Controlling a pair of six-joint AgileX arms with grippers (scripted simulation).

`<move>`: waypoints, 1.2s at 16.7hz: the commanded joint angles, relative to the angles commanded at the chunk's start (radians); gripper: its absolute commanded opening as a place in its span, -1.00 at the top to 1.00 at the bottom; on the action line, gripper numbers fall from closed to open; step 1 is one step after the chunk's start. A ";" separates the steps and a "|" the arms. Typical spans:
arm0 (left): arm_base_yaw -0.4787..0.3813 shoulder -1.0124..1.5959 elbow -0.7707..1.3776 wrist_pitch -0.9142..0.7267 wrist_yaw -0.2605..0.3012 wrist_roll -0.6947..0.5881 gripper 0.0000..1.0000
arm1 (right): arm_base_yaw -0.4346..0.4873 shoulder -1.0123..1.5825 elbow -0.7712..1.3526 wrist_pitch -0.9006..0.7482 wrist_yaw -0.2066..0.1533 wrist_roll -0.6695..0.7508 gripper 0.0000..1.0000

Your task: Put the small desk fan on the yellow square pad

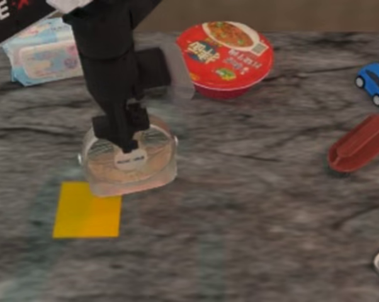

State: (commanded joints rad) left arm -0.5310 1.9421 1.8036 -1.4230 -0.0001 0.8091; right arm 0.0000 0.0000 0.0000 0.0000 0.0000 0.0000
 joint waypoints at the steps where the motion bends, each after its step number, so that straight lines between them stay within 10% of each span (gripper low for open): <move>1: 0.029 -0.040 -0.049 0.011 0.000 0.073 1.00 | 0.000 0.000 0.000 0.000 0.000 0.000 -1.00; 8: 0.187 -0.253 -0.322 0.072 0.004 0.414 1.00 | 0.000 0.000 0.000 0.000 0.000 0.000 -1.00; 20: 0.195 -0.241 -0.441 0.205 0.005 0.427 1.00 | 0.000 0.000 0.000 0.000 0.000 0.000 -1.00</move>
State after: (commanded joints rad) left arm -0.3357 1.7008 1.3629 -1.2183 0.0045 1.2362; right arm 0.0000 0.0000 0.0000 0.0000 0.0000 0.0000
